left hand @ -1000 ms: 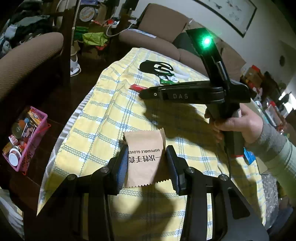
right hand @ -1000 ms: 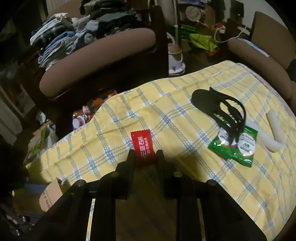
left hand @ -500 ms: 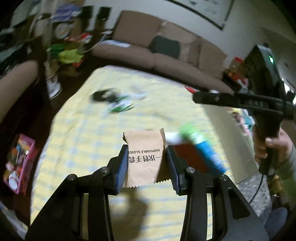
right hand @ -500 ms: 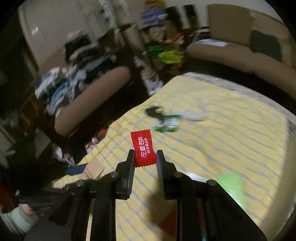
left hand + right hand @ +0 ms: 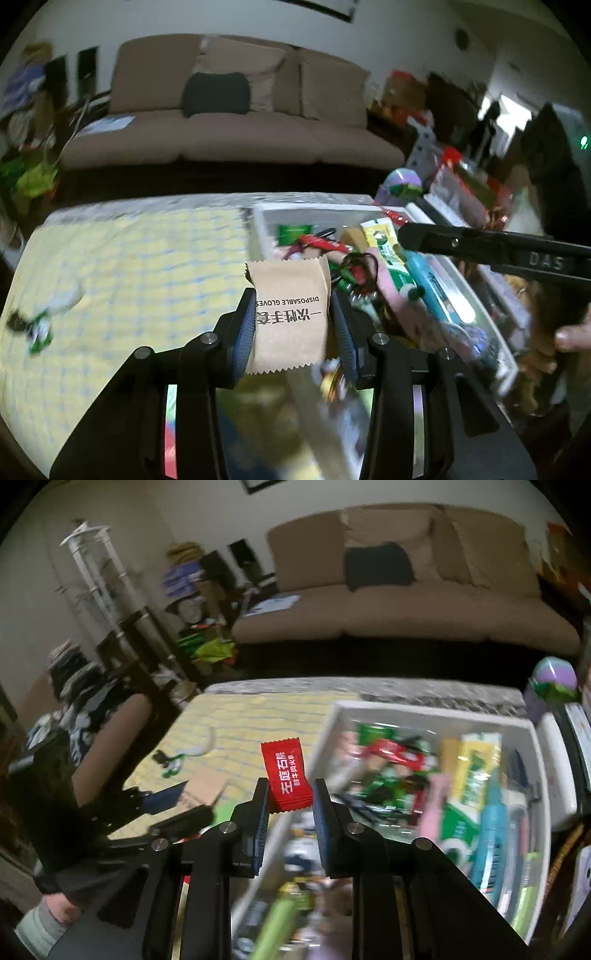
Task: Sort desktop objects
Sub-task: 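Drop the gloves packet and red candy packet into the white drawer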
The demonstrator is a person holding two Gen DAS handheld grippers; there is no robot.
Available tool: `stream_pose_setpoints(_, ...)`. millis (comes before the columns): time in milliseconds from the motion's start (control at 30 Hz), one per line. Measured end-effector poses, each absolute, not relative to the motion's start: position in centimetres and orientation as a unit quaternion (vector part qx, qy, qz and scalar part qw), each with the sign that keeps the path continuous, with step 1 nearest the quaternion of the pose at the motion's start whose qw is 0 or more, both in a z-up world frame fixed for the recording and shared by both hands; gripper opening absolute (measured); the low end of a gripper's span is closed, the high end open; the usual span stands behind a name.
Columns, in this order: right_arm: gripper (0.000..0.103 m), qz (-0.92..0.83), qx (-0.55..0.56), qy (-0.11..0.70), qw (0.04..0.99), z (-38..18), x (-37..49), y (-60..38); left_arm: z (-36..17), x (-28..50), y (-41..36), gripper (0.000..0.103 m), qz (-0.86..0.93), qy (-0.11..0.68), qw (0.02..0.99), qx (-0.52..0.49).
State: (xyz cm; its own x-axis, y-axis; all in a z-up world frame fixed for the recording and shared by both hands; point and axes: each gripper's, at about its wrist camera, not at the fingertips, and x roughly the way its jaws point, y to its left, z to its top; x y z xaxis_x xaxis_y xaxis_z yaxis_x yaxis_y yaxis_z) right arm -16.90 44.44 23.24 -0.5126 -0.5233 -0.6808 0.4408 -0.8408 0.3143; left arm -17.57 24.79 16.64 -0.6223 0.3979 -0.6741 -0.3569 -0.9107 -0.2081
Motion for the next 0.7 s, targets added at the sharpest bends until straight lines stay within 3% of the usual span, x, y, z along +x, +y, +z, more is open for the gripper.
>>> stream_pose_setpoints(400,0.023,-0.838,0.47,-0.129,0.244,15.7,-25.7,49.9,10.6,-26.5,33.5,0.041,0.875,0.025,0.186,-0.447)
stream_pose_setpoints(500,0.033,-0.822,0.49,-0.158,0.244,14.2,-26.6,50.5,10.5,-26.5,32.8,0.055,0.879,0.012,0.171,-0.446)
stream_pose_setpoints(567,0.067,-0.819,0.492,-0.178,0.236,14.0,-26.6,51.1,11.2,-26.1,31.4,0.062,0.884,-0.004,0.158,-0.44)
stream_pose_setpoints(633,0.067,-0.821,0.474,-0.205,0.244,14.7,-26.1,51.9,12.2,-25.6,30.0,0.072,0.887,-0.024,0.159,-0.432)
stream_pose_setpoints(700,0.067,-0.825,0.467,-0.207,0.241,15.5,-25.5,52.3,13.4,-24.8,29.0,0.072,0.89,-0.014,0.155,-0.43)
